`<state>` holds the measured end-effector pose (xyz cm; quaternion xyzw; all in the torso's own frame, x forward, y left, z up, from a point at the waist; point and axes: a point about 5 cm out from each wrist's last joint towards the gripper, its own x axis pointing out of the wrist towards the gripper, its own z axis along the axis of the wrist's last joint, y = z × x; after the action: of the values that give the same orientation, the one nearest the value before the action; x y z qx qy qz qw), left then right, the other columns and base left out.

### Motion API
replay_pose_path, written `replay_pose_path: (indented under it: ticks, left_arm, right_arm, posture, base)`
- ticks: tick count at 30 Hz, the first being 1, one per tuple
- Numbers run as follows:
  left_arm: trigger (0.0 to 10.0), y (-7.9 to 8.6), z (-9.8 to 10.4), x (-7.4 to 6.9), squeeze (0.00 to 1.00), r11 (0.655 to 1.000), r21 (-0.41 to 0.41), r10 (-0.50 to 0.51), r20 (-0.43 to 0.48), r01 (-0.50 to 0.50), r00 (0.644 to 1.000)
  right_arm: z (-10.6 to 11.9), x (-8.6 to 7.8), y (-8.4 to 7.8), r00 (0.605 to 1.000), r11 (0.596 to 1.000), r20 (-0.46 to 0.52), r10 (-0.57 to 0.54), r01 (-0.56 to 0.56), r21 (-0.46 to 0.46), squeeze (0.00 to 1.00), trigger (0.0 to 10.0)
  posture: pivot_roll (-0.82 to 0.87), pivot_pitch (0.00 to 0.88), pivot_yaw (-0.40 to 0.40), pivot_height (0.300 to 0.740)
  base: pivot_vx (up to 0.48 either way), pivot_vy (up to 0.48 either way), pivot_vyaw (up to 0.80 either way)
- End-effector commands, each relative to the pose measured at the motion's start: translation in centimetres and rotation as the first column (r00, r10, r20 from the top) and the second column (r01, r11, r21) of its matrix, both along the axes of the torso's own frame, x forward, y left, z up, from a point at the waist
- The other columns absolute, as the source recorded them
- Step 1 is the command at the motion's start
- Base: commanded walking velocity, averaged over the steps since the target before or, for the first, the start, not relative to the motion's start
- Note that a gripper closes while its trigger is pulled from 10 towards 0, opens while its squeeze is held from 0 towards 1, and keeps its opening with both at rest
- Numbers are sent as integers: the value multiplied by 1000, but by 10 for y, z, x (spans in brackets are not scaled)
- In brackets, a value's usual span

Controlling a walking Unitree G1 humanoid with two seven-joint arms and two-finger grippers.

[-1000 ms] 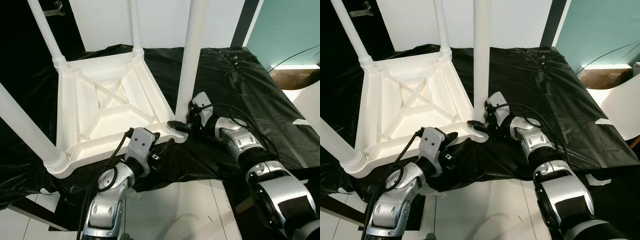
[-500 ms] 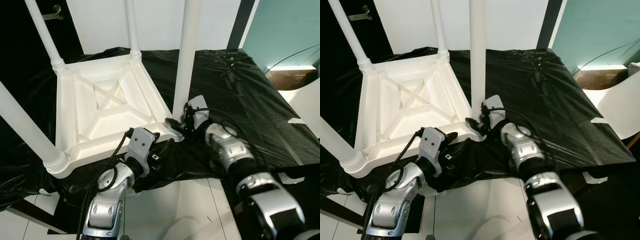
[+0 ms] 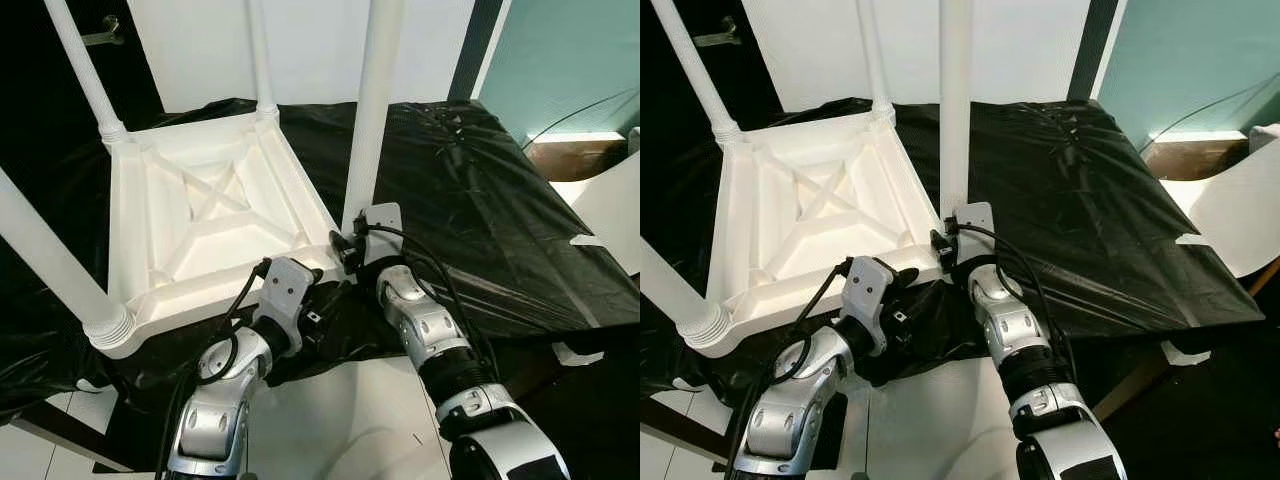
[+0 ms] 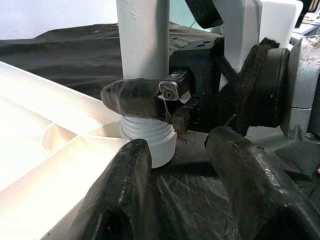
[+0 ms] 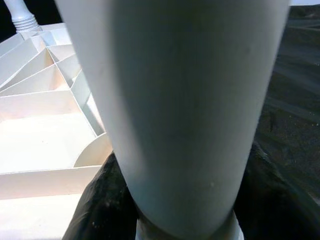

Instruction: Building children table

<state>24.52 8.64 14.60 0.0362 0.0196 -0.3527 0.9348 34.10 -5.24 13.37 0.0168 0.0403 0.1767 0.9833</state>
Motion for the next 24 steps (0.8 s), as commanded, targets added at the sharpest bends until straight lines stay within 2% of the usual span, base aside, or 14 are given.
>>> replay_pose_path:
  ticks: [1,3,4,10,14,15,16,17,18,24]
  left_arm:
    - [10000,1,0,1,0,998,-8,61,-5,-61,998]
    - [10000,2,0,2,0,998,-9,62,-6,-62,998]
    - [10000,1,0,2,0,998,-9,61,-7,-61,998]
    - [10000,1,0,2,0,998,-9,61,-11,-61,998]
    - [10000,2,-1,2,0,998,-8,65,-12,-65,998]
    - [10000,2,-1,2,0,998,-9,66,-11,-66,998]
    - [10000,3,-1,2,0,998,-9,67,-12,-67,998]
    - [10000,3,-1,2,0,998,-9,67,-12,-67,998]
    - [10000,3,-1,3,0,998,-8,68,-12,-68,998]
    - [10000,3,0,4,0,998,-8,66,-11,-66,998]
  right_arm:
    - [-16,-6,4,997,1000,-79,12,-11,12,0,10000]
    - [-13,-5,1,998,1000,-67,-2,4,26,0,10000]
    - [-10,-5,-2,999,999,-50,-2,4,36,1000,10000]
    - [-2,-6,-11,1000,998,-6,7,-7,55,1000,10000]
    - [0,-7,-23,998,997,35,61,-63,47,1000,10000]
    - [1,-7,-31,992,992,56,115,-118,41,1000,10000]
    - [2,-6,-36,987,988,71,146,-149,29,937,10000]
    - [2,-6,-36,987,988,71,146,-149,29,937,10000]
    - [3,-5,-42,977,980,80,199,-200,14,0,10000]
    - [7,5,-52,953,956,83,291,-288,-49,0,10000]
  posture:
    - [70,0,-37,740]
    - [70,0,-37,740]
    - [64,0,-35,740]
    - [65,0,-36,740]
    - [66,0,-38,740]
    - [65,0,-38,740]
    - [63,0,-37,740]
    - [63,0,-37,740]
    - [62,0,-35,740]
    - [61,0,-33,740]
  base:
    - [0,0,0]
    - [0,0,0]
    - [0,0,0]
    - [0,0,0]
    - [0,0,0]
    - [0,0,0]
    - [0,0,0]
    - [0,0,0]
    - [0,0,0]
    - [0,0,0]
